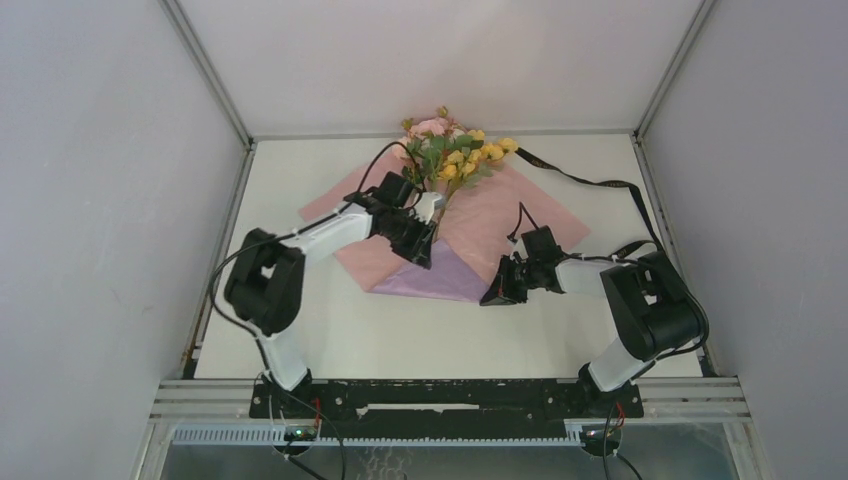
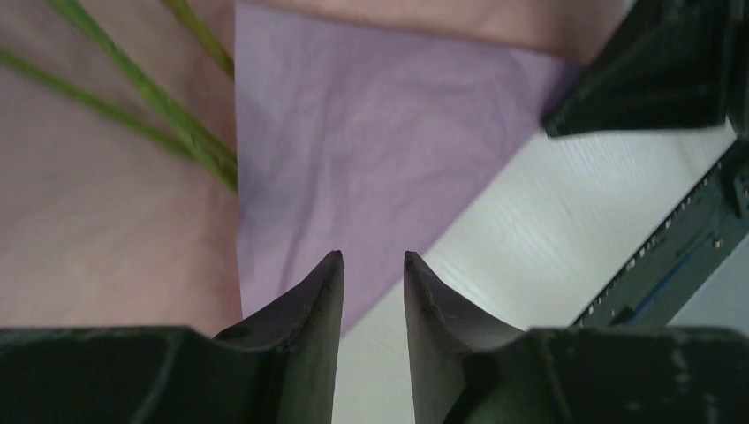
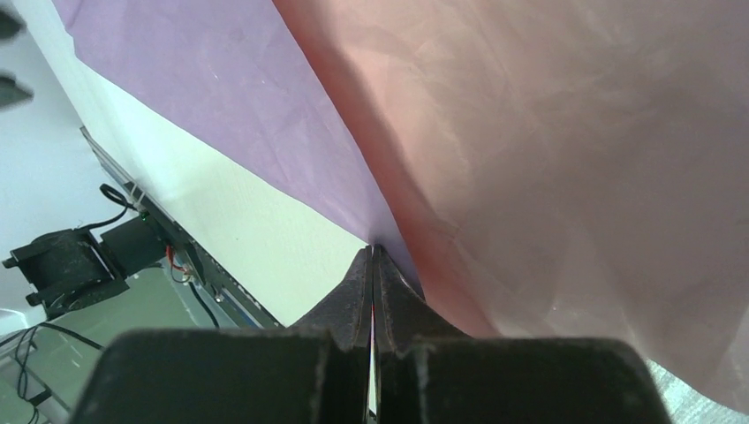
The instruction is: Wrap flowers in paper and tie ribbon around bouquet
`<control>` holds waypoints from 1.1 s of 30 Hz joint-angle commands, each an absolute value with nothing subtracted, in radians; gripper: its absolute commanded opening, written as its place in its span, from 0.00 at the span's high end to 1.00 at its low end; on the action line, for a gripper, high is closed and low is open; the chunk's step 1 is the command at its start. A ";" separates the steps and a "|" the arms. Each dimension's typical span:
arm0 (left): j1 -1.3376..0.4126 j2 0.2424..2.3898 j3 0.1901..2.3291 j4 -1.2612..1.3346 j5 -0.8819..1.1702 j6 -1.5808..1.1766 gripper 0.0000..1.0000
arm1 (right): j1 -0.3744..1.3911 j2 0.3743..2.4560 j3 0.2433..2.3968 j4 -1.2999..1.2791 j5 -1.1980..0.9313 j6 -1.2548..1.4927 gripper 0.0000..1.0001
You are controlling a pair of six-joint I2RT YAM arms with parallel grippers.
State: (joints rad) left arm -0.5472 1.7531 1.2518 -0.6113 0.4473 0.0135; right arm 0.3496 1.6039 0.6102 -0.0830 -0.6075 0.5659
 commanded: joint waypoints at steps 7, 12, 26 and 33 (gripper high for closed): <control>-0.613 1.986 1.425 -0.487 0.363 -0.044 0.62 | 0.282 1.443 0.620 -0.205 -0.468 0.533 0.79; -0.613 2.012 1.416 -0.485 0.366 -0.051 0.62 | 0.107 1.330 0.620 -0.230 -0.373 0.542 0.49; -0.612 2.009 1.407 -0.480 0.363 -0.054 0.62 | -0.062 1.439 0.561 -0.100 -0.459 0.663 0.36; -0.612 2.010 1.394 -0.477 0.350 -0.049 0.62 | -0.048 1.481 0.552 -0.012 -0.518 0.688 0.45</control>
State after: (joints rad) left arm -0.6151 2.0136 1.3781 -0.4980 0.3759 -0.0463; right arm -0.0559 1.4685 0.5682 -0.0769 -0.4953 0.6640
